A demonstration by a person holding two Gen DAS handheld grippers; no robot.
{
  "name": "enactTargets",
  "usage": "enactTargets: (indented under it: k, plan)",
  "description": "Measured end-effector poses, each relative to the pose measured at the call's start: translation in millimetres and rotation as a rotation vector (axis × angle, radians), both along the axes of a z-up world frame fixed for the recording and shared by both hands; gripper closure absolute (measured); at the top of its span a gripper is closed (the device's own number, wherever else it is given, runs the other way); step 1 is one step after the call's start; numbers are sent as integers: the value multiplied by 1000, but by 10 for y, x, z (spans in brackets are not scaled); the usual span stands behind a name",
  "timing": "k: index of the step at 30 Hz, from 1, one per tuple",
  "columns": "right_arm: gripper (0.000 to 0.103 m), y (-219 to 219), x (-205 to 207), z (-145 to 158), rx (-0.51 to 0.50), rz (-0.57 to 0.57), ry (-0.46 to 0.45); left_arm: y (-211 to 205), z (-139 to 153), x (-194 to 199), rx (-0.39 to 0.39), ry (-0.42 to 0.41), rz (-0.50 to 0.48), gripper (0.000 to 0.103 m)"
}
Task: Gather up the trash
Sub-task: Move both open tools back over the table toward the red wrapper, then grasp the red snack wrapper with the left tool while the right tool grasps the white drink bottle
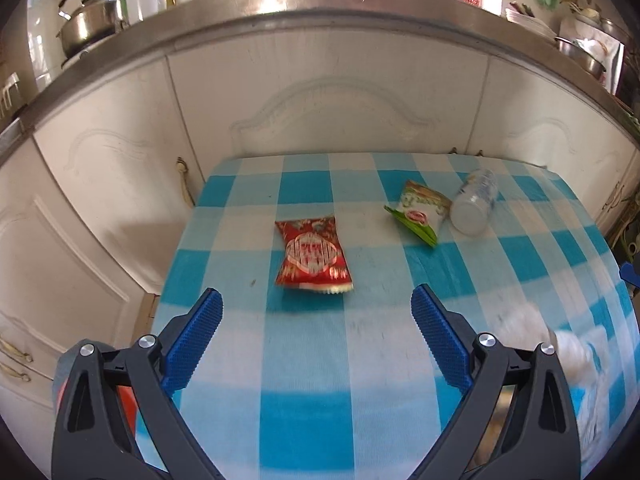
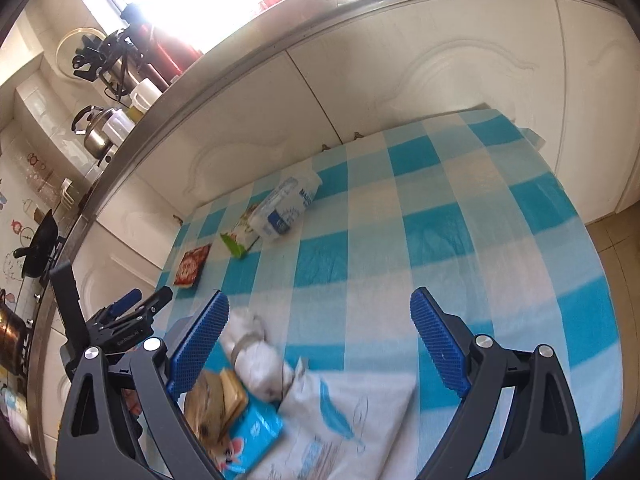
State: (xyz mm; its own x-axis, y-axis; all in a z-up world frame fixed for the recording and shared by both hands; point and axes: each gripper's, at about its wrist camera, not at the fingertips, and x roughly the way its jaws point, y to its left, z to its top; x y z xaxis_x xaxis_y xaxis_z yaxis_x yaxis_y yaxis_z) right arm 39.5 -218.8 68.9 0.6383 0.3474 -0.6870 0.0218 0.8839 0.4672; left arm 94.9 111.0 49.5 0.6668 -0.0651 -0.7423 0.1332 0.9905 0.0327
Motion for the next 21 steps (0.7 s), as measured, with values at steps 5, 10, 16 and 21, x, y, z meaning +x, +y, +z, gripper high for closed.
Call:
enactTargets:
  k: [5,10,16,21]
  plan:
    - [12,68,445,-30,16,34,26,-8,-115,272,14,28,-2,7]
    - [12,215,899,-97,50,87,48,15,-194,415,6,37,-9,8]
    - [12,393,1310,-208,25,110,73,39,-248,524,-11,44,-14,20]
    - [21,527,1543,-284,-56,122,94,60,-309,599,-39,70,-20,32]
